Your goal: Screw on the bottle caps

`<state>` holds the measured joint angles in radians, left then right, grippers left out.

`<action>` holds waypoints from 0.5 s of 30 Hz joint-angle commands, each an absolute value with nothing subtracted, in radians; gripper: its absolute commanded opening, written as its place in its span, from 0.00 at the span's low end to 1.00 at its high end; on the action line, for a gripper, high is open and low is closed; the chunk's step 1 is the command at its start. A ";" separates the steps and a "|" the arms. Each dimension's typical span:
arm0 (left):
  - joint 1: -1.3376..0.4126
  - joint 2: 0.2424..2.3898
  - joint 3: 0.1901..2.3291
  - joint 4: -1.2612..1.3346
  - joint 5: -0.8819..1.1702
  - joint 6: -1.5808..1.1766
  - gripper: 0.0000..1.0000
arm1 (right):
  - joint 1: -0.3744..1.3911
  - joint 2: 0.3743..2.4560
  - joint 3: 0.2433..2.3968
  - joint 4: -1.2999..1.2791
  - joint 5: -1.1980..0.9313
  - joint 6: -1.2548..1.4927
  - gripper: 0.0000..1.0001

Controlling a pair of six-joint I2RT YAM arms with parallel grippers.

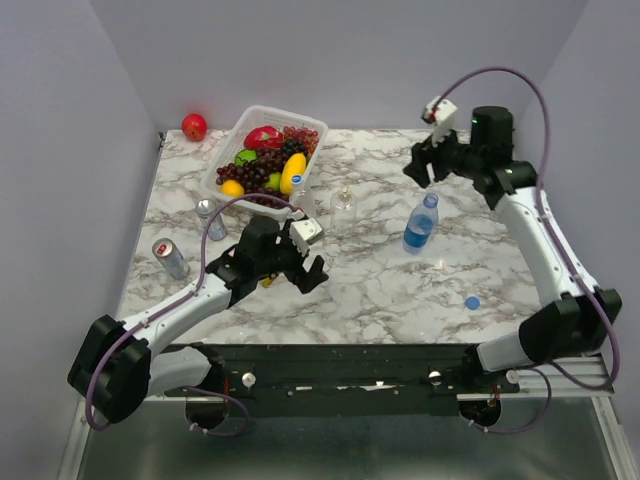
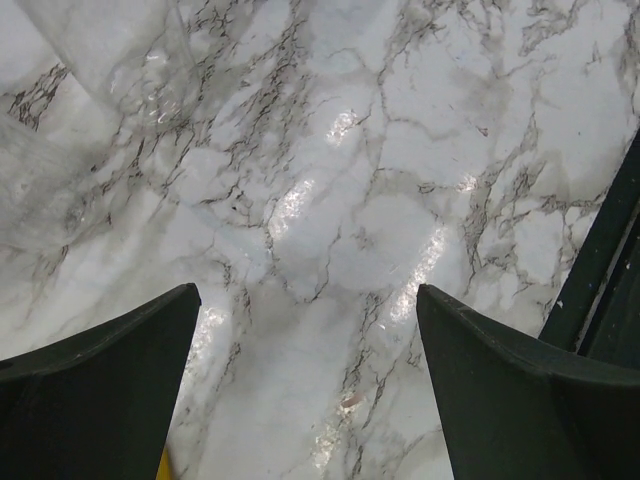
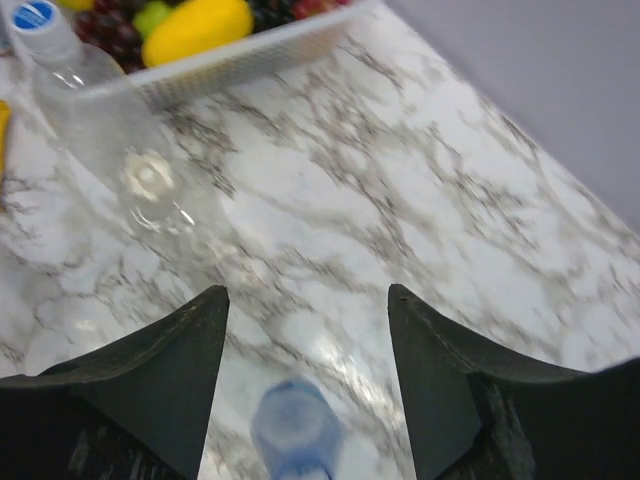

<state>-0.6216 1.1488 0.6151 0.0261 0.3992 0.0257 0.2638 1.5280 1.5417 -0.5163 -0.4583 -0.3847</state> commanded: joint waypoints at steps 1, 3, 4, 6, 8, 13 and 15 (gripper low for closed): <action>-0.617 1.189 0.698 -0.093 0.512 0.199 0.99 | 0.173 1.333 1.358 -0.548 -0.460 -0.425 0.75; -0.614 1.209 0.739 -0.158 0.534 0.205 0.99 | 0.161 1.277 1.234 -0.496 -0.498 -0.452 0.76; -0.614 1.229 0.752 -0.202 0.546 0.240 0.99 | 0.157 1.238 1.201 -0.448 -0.512 -0.463 0.77; -0.614 1.246 0.779 -0.239 0.564 0.271 0.99 | 0.152 1.217 1.126 -0.398 -0.505 -0.472 0.77; -0.614 1.273 0.807 -0.287 0.574 0.296 0.99 | 0.141 1.216 1.100 -0.353 -0.488 -0.460 0.78; -0.614 1.304 0.868 -0.379 0.592 0.304 0.99 | 0.094 1.246 1.033 -0.272 -0.502 -0.428 0.78; -0.614 1.304 0.888 -0.391 0.588 0.316 0.99 | 0.089 1.256 1.011 -0.250 -0.529 -0.428 0.77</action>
